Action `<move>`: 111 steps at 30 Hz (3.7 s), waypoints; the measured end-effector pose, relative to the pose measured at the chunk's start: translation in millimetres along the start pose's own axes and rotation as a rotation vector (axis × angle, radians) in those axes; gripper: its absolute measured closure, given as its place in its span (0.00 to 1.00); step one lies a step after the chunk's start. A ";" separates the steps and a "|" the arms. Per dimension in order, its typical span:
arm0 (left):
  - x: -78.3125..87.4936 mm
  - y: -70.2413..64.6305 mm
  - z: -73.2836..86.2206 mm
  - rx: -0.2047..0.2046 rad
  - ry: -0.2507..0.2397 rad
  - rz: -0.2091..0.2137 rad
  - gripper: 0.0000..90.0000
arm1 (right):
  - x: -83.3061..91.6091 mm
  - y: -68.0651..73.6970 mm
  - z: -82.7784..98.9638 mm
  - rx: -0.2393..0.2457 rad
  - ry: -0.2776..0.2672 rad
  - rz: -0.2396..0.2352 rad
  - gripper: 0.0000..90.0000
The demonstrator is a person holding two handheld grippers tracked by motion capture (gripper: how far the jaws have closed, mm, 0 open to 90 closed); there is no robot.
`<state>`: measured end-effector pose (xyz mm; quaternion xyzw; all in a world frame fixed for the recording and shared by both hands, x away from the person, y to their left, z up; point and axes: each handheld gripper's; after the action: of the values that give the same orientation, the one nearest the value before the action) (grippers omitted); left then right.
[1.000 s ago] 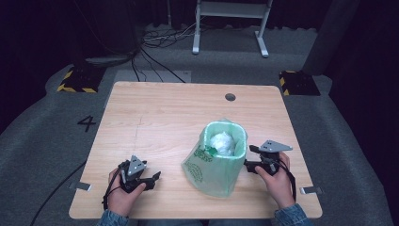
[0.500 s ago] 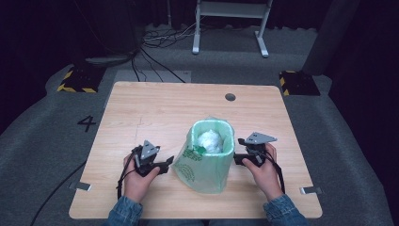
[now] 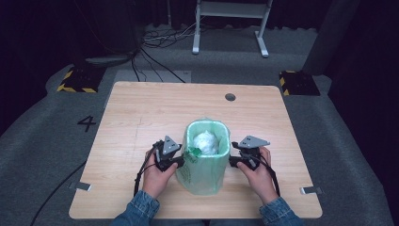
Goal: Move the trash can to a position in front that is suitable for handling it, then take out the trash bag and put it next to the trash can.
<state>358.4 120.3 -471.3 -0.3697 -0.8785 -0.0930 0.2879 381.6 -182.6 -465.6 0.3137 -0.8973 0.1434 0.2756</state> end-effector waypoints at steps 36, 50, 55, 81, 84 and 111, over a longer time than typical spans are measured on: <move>59.7 -29.9 54.0 -0.105 0.100 0.061 0.23 | 52.4 49.5 54.1 0.092 0.106 -0.162 0.20; 42.9 -26.1 59.0 -0.116 0.168 0.164 0.95 | 30.2 59.1 50.7 0.142 0.166 -0.224 0.98; 49.3 -27.9 57.8 -0.086 0.145 0.170 1.00 | 47.9 54.4 57.0 0.107 0.130 -0.211 1.00; 146.5 -60.8 -2.4 -0.238 -0.151 0.144 1.00 | 174.6 54.7 11.3 0.177 -0.282 -0.097 1.00; 147.0 -52.6 -16.8 -0.240 -0.193 0.128 1.00 | 179.3 47.8 -1.9 0.189 -0.328 -0.064 1.00; 104.7 2.0 -19.2 -0.084 -0.147 -0.014 0.35 | 98.3 -14.1 0.3 0.037 -0.221 0.009 0.51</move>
<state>309.5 176.9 -395.5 -0.3812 -0.8951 -0.1041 0.2063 326.5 -241.0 -407.2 0.3286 -0.9208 0.1256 0.1686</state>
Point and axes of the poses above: each handheld gripper's, and its own axes: x roughly backward along the jaws, z roughly out of its underside, y roughly to its left, and after that the axes turned 5 degrees about z, right-handed
